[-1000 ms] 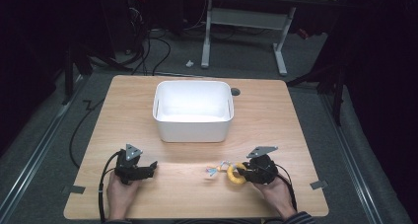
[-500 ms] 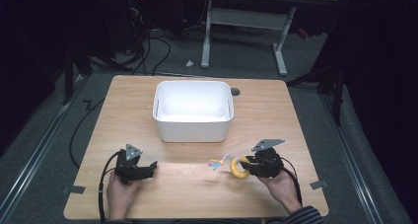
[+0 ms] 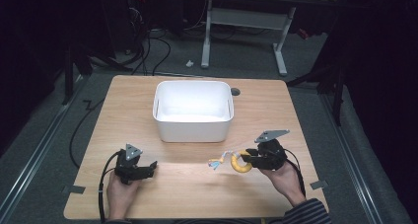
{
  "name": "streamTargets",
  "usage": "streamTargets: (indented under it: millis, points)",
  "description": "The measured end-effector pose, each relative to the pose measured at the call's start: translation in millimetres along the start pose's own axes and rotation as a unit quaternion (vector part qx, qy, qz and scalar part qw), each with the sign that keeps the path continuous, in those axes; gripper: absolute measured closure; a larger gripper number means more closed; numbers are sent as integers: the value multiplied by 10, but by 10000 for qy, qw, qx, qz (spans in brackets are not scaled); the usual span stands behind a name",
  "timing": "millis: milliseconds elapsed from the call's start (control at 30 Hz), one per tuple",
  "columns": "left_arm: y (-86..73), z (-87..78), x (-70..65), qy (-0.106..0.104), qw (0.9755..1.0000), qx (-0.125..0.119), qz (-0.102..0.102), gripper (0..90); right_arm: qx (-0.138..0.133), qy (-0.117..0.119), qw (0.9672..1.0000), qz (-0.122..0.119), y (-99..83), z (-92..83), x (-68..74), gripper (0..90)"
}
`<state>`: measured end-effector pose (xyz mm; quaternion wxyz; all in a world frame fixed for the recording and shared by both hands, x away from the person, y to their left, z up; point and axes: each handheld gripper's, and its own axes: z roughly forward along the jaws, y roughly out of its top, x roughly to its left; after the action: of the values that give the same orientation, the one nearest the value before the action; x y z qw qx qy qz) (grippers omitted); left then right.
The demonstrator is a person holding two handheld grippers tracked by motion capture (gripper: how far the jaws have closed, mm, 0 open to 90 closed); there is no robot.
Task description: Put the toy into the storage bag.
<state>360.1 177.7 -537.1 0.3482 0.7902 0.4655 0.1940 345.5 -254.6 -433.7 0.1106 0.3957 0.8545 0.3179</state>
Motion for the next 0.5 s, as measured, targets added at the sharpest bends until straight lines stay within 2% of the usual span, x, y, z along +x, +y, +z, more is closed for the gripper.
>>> streamTargets:
  millis: [500]
  points:
    - [0, 0, 0, 0, 10000, -1, -1, 163, -87, -63, 9993, -351, 327, -190, 19, 700]
